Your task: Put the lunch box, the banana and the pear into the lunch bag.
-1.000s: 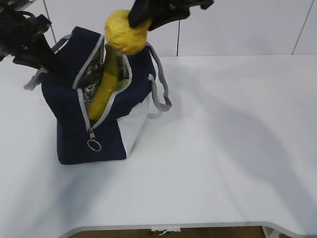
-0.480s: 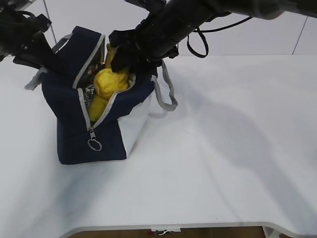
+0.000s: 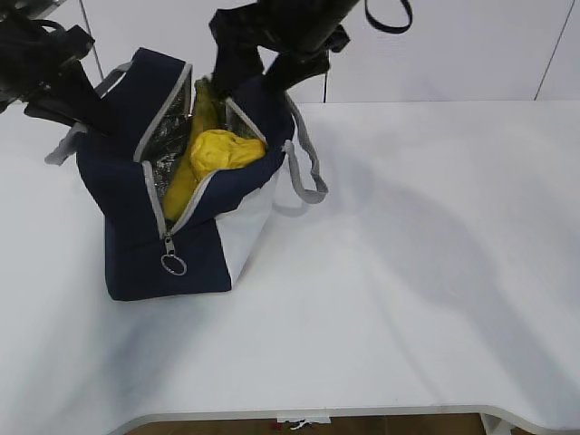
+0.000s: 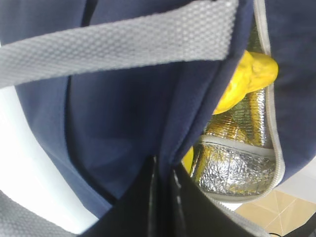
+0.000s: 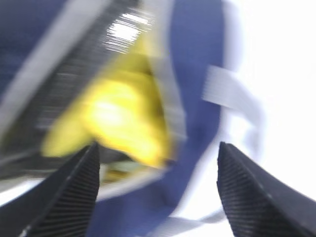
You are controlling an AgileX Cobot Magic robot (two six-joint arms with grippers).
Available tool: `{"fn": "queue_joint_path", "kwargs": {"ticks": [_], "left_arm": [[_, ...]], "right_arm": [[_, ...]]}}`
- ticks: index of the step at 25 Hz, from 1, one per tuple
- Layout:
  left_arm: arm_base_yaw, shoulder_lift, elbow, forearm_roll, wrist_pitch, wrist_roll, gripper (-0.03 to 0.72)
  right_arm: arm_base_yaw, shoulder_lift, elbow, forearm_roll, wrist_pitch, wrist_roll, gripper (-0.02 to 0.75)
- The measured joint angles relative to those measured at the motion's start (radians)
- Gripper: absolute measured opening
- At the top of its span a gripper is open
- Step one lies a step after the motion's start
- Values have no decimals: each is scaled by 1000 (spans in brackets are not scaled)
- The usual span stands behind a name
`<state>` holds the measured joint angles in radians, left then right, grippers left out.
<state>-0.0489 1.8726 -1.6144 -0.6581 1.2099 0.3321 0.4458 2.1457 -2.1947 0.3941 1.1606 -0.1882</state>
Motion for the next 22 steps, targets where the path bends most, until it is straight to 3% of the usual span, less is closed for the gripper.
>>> {"fn": "queue_joint_path", "kwargs": {"ticks": [4, 16, 18, 22], "left_arm": [[0, 0, 0, 4, 0, 0, -7], [0, 0, 0, 10, 0, 0, -7], [0, 0, 0, 12, 0, 0, -7], [0, 0, 0, 12, 0, 0, -7]], "right_arm": [[-4, 0, -9, -168, 51, 105, 583], [-4, 73, -11, -195, 55, 147, 570], [-4, 73, -11, -195, 55, 147, 501], [-4, 73, -11, -197, 67, 145, 149]]}}
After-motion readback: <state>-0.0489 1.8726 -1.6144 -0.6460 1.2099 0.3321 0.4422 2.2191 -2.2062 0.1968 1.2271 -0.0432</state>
